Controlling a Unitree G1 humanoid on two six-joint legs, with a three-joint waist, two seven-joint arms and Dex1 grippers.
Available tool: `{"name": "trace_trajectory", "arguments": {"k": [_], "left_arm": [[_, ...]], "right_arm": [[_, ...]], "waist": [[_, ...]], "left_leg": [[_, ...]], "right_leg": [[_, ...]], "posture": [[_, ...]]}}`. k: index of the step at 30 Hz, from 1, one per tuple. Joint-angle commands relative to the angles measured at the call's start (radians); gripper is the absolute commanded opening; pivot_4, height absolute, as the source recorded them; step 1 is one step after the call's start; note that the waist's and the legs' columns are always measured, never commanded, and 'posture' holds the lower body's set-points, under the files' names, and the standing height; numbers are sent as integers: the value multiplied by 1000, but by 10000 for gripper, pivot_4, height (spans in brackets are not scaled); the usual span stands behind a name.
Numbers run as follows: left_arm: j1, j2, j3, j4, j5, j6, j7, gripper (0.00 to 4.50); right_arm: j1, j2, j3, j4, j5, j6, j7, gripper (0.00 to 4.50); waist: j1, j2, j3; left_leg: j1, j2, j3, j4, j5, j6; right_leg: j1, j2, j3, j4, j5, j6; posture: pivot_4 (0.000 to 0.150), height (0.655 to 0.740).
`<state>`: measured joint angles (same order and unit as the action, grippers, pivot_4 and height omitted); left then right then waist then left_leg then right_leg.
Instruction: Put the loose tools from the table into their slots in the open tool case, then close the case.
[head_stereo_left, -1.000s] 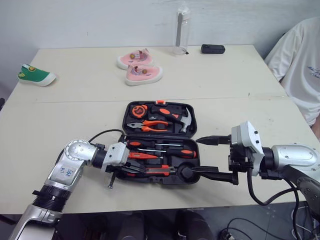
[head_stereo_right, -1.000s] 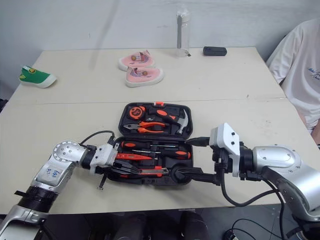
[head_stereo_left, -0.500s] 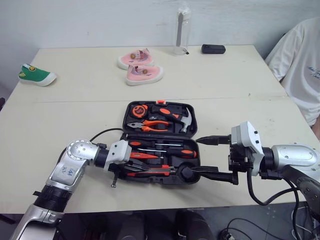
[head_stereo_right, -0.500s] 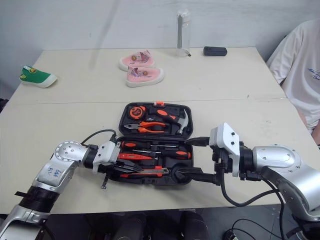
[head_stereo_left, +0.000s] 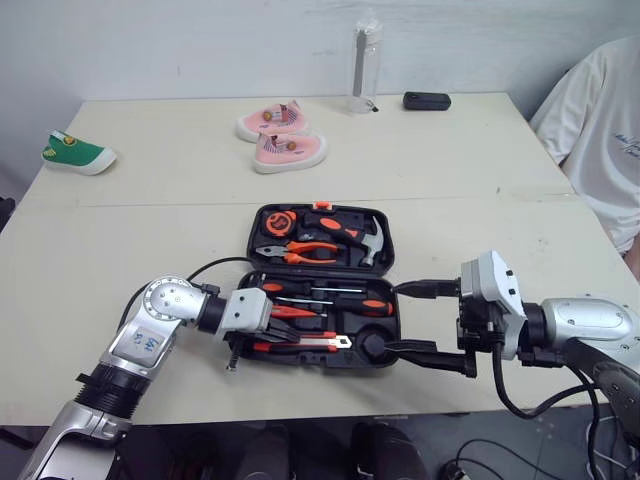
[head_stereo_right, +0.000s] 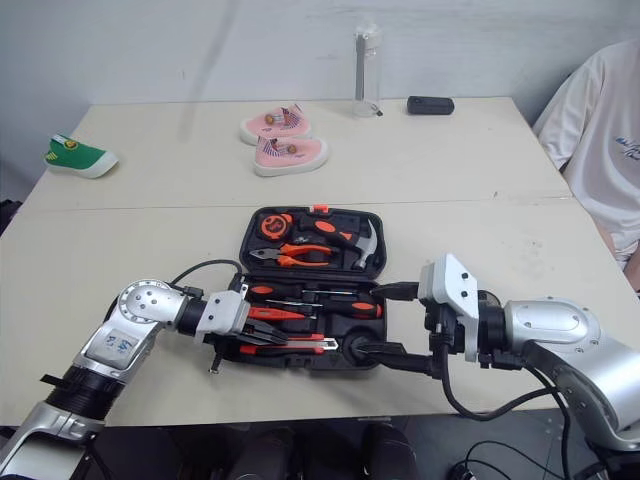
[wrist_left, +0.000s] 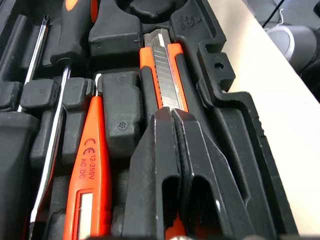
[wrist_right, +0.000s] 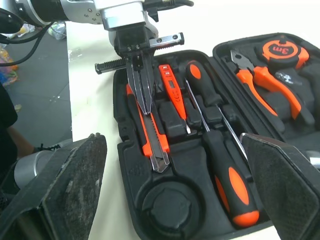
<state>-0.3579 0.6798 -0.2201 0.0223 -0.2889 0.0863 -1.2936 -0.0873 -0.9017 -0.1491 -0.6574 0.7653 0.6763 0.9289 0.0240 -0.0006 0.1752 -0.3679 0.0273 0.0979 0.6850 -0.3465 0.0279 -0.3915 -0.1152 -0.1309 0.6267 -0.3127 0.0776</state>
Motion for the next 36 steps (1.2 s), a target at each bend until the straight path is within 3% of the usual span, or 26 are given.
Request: {"name": "trace_trajectory", "arguments": {"k": [1, 2, 7, 10, 11, 17, 22, 27, 32, 36], "left_arm": [[20, 34, 110, -102, -169, 225, 25, 5159], [25, 51, 156, -134, -218, 290, 43, 7971], [76, 164, 385, -206, -366, 502, 119, 30307], [121, 249, 524, -98, -332, 484, 135, 43577], [128, 265, 548, -69, -320, 474, 142, 44814], [135, 334, 612, 156, -236, 354, 131, 44814], [75, 315, 546, 151, -213, 319, 108, 44814], [-57, 253, 386, 0, -246, 356, 33, 44814], [-241, 144, 246, -87, -252, 374, -13, 44814], [-318, 74, 180, -163, -279, 389, -42, 44814]], "right_arm": [[39, -14, -144, -7, 17, -3, -28, 45000], [65, -16, -200, 2, 24, 4, -34, 45000], [258, -16, -512, 70, 5, 22, -3, 45000], [422, -1, -694, 154, -66, -3, 50, 45000], [461, 0, -730, 186, -84, -18, 71, 45000], [582, -21, -869, 391, -183, -119, 154, 45000], [546, -81, -848, 447, -209, -154, 197, 45000], [447, -218, -663, 397, -230, -189, 282, 45000], [271, -375, -390, 367, -247, -232, 371, 45000], [106, -471, -138, 428, -352, -271, 402, 45000]], "waist": [[-1, -1, 1], [-1, -2, 2], [1, -4, 3], [2, -4, 3], [1, -4, 3], [-1, -4, 3], [-2, -3, 3], [0, -3, 4], [0, -4, 4], [-2, -4, 4]], "left_leg": [[-1, 0, 0, 0, 0, 0], [-2, 0, 0, 0, 0, 0], [-2, 0, -2, 0, 0, -1], [-1, -1, -1, -1, 0, 0], [-1, 0, -2, -1, 0, 0], [0, 0, 1, -3, 0, -1], [0, 0, 3, -4, 0, -1], [1, 0, 4, -4, 0, -2], [0, 0, 5, -3, 1, -2], [-1, 0, 5, -2, 1, -2]], "right_leg": [[-1, 0, 0, 0, 0, 0], [-1, 0, 0, 0, 0, 0], [-1, 1, -1, -1, 0, 0], [0, 0, -1, -1, 0, 0], [0, 1, -1, -1, 0, 0], [-2, 1, 2, -5, 0, 0], [-3, 1, 3, -4, 0, 0], [-3, 1, 4, -4, 0, 0], [-3, 2, 4, 1, 0, 0], [-4, 3, 4, 0, 0, 0]], "posture": [[1500, 7316], [1500, 7316], [1500, 7316], [1500, 7316], [1500, 7316], [1500, 7316], [1500, 7316], [1500, 7316], [1500, 7316], [1500, 7316]]}}
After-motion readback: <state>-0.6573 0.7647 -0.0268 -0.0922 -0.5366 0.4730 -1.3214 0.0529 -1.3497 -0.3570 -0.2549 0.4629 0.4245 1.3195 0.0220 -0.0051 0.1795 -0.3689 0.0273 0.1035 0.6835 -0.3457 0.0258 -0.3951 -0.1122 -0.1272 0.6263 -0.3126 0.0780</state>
